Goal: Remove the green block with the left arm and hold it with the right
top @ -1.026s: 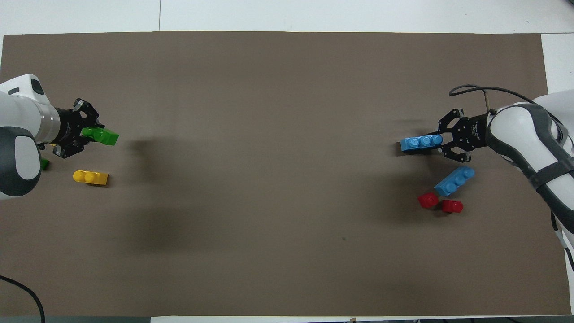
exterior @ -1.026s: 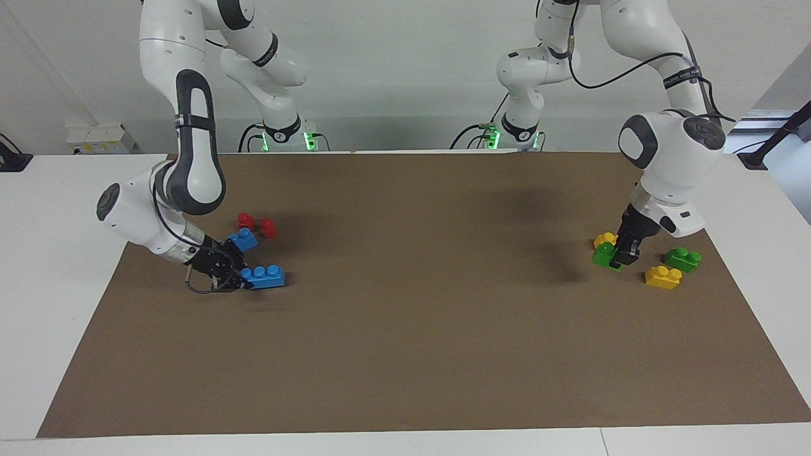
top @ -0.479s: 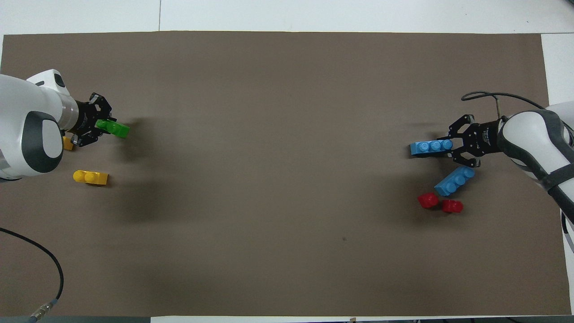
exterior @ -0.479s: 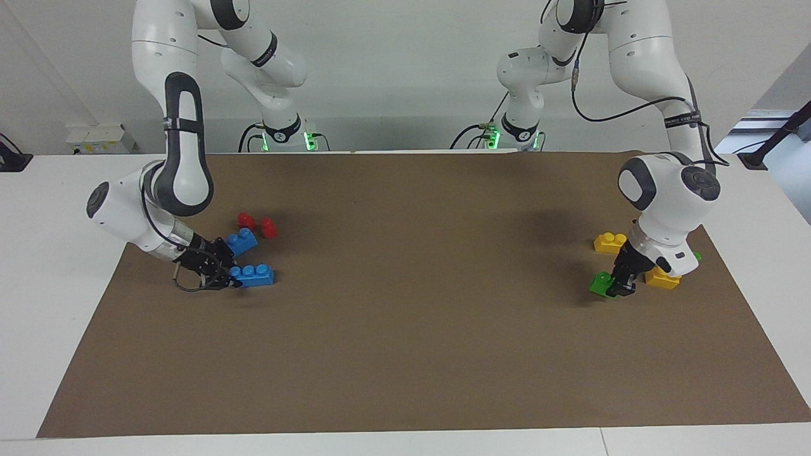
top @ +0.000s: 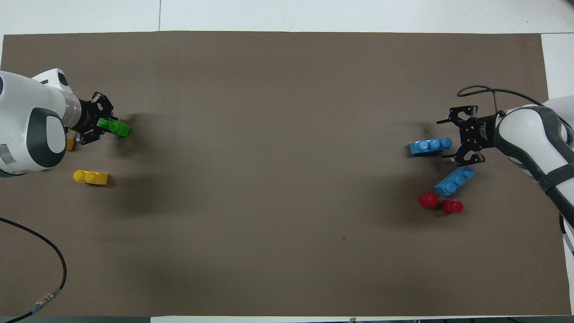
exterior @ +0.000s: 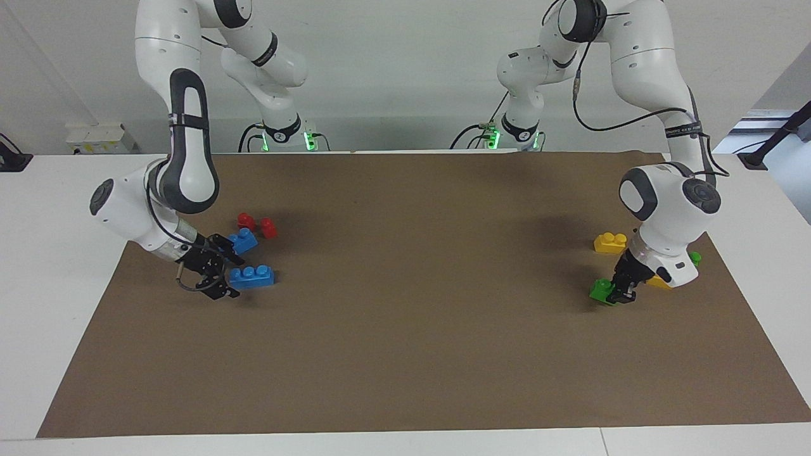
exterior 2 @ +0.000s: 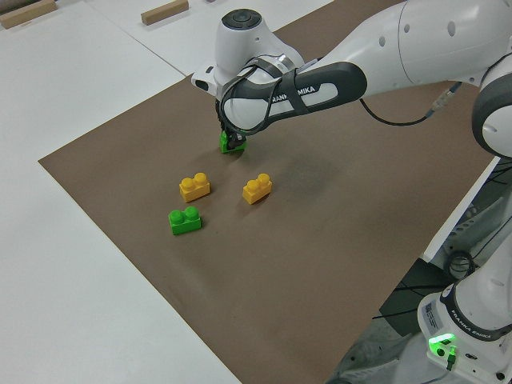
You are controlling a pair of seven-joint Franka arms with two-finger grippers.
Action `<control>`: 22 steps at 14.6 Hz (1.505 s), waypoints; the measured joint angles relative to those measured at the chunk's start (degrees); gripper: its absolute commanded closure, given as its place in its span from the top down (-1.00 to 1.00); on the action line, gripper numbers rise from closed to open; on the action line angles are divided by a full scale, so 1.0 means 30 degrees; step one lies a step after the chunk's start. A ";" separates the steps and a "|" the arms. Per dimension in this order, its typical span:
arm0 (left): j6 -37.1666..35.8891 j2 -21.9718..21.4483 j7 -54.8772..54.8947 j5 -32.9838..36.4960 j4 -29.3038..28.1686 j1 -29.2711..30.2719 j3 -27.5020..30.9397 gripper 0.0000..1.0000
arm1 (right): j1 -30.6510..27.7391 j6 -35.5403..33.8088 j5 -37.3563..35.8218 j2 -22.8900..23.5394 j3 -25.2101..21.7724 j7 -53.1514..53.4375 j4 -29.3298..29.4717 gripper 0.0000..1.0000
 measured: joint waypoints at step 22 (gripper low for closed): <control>-0.6693 -0.4274 0.8172 0.2130 0.1682 -0.0119 -0.0556 1.00 | 0.2281 -1.0068 -0.7771 -0.7655 -0.0090 -1.3591 0.4848 1.00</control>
